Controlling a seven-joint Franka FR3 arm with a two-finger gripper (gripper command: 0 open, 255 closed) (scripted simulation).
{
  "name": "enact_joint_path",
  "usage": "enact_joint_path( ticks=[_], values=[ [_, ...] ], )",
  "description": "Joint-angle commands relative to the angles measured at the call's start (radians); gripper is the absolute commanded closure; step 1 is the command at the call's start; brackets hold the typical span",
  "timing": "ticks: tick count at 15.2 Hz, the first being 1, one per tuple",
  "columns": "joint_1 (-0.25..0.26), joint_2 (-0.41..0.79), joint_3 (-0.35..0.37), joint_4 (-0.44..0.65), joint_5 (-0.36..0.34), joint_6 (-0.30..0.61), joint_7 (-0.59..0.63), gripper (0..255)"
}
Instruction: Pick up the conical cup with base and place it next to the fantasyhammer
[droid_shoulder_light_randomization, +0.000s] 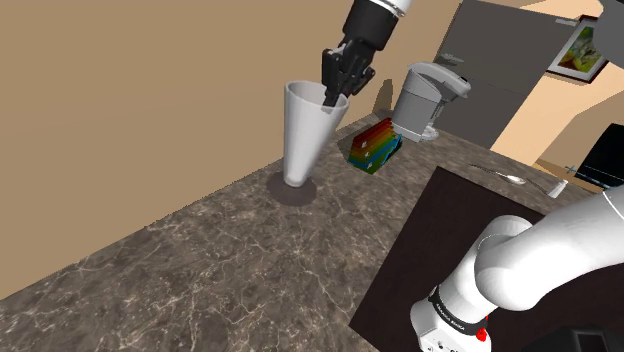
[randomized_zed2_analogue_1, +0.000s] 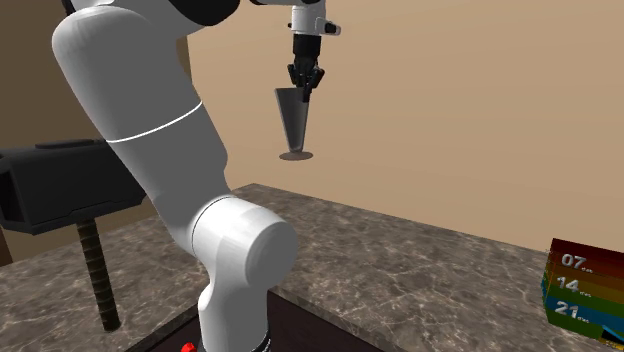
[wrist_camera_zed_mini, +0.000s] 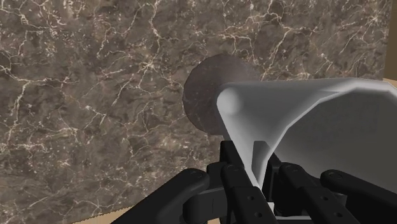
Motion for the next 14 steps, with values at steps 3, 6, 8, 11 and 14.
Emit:
enact_joint_path(
  ticks=[3, 6, 8, 11, 14],
  values=[
    [-0.002, 0.025, 0.0, 0.078, -0.006, -0.052, 0.013, 255],
    [-0.003, 0.046, 0.0, 0.14, -0.01, -0.092, 0.023, 255],
    [-0.004, 0.062, 0.0, 0.184, -0.013, -0.119, 0.03, 255],
    [-0.005, 0.088, 0.002, 0.253, -0.018, -0.161, 0.041, 255],
    [-0.006, 0.118, 0.004, 0.326, -0.024, -0.205, 0.053, 255]
  ],
)
